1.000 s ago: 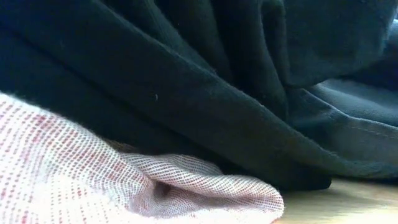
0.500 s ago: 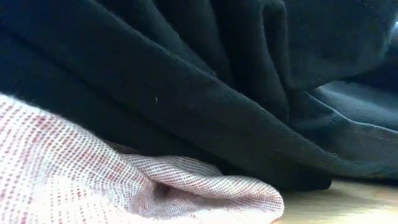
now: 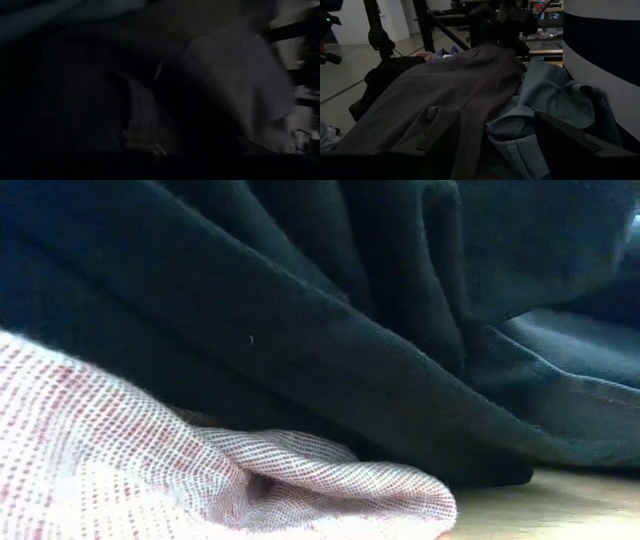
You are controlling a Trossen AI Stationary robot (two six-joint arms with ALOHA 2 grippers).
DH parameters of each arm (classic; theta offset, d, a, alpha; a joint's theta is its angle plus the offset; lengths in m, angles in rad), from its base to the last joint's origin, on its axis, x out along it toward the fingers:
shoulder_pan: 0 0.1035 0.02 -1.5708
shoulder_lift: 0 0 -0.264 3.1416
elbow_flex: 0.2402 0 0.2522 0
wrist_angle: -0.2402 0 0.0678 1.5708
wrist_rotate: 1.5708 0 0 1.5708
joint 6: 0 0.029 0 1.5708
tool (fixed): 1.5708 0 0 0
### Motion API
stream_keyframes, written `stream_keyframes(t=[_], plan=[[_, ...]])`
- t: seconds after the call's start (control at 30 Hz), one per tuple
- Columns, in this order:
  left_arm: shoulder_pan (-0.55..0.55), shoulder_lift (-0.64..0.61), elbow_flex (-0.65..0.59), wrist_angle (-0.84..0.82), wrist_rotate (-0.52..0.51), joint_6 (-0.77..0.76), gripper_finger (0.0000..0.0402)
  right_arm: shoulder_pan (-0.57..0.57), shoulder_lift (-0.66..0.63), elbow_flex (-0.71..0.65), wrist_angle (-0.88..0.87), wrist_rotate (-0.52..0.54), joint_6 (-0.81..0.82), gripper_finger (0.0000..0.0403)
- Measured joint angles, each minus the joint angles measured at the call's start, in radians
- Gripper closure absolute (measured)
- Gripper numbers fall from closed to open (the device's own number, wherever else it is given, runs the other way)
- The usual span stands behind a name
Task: Sort clothes
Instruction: Put the grey shorts into the blue bin
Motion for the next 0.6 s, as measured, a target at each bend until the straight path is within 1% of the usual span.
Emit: stream_keyframes(t=[0.13, 0.3, 0.43, 0.6], plan=[[0.023, -0.004, 0.000, -0.118, 0.038, 0.017, 0.0247, 0.000, 0.000, 0.000, 0.000, 0.000, 0.000, 0.0149], [0.032, -0.067, 0.000, -0.190, 0.027, 0.057, 0.0246, 0.000, 0.000, 0.000, -0.001, 0.000, 0.000, 0.0149], [0.052, -0.141, 0.000, -0.188, 0.022, 0.053, 0.0245, 0.000, 0.000, 0.000, 0.000, 0.000, 0.000, 0.0149], [0.059, -0.220, 0.000, -0.101, 0.034, 0.005, 0.0245, 0.000, 0.000, 0.000, 0.000, 0.000, 0.000, 0.0149]])
